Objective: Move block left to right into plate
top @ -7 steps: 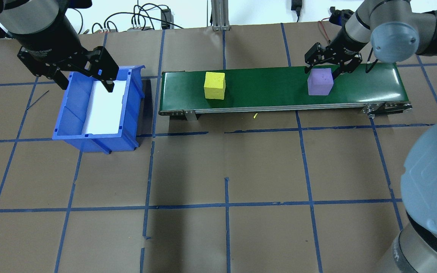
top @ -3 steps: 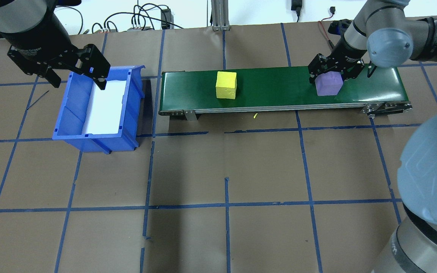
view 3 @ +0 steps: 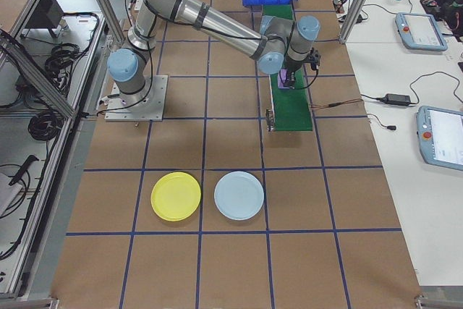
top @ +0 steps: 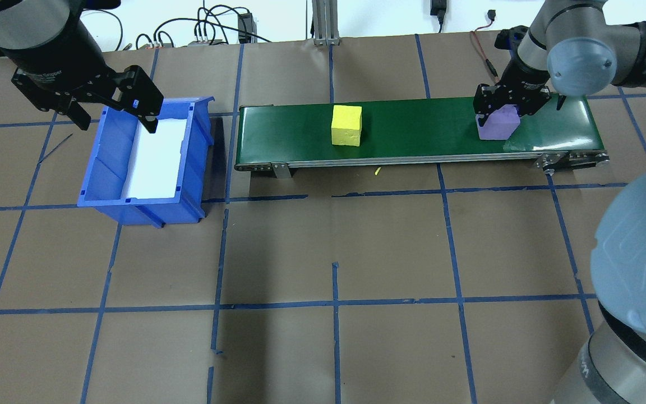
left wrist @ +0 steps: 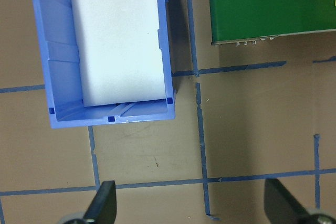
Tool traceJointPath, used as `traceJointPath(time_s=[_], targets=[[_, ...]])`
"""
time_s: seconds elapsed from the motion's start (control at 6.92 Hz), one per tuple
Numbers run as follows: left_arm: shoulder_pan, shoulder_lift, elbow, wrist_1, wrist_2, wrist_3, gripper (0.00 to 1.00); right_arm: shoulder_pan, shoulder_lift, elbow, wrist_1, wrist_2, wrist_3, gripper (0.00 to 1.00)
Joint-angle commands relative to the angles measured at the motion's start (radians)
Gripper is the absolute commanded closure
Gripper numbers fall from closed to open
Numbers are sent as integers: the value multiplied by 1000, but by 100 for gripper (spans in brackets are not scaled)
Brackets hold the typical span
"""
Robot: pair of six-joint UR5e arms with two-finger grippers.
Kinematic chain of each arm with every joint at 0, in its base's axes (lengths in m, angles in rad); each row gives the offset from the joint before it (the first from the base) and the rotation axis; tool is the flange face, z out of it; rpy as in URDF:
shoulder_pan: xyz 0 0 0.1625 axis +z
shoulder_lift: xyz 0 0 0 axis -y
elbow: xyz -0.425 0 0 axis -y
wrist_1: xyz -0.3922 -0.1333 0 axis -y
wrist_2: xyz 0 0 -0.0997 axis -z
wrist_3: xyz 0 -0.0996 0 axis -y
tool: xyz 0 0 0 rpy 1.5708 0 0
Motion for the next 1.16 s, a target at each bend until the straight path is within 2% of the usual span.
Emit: traceJointPath(time_s=[0.0,0.14,0.43,0.72,1.01], targets=[[-2,-1,0,1,-1,-4,0,-84,-19,-10,0,-91,-123,70],[1,-1,2,7,-1,-7,0,-174,-20,-19,0,-121,-236,70],[0,-1,2,7,-3,-11,0,-399,-15,-17,0,-126,-503,70],[0,-1,0,7,-26,-14,0,-608,2,-5,-1,-135,-706,70],[0,-1,0,7,-26,-13,0,-721,68,1,-68,-140,-848,70]])
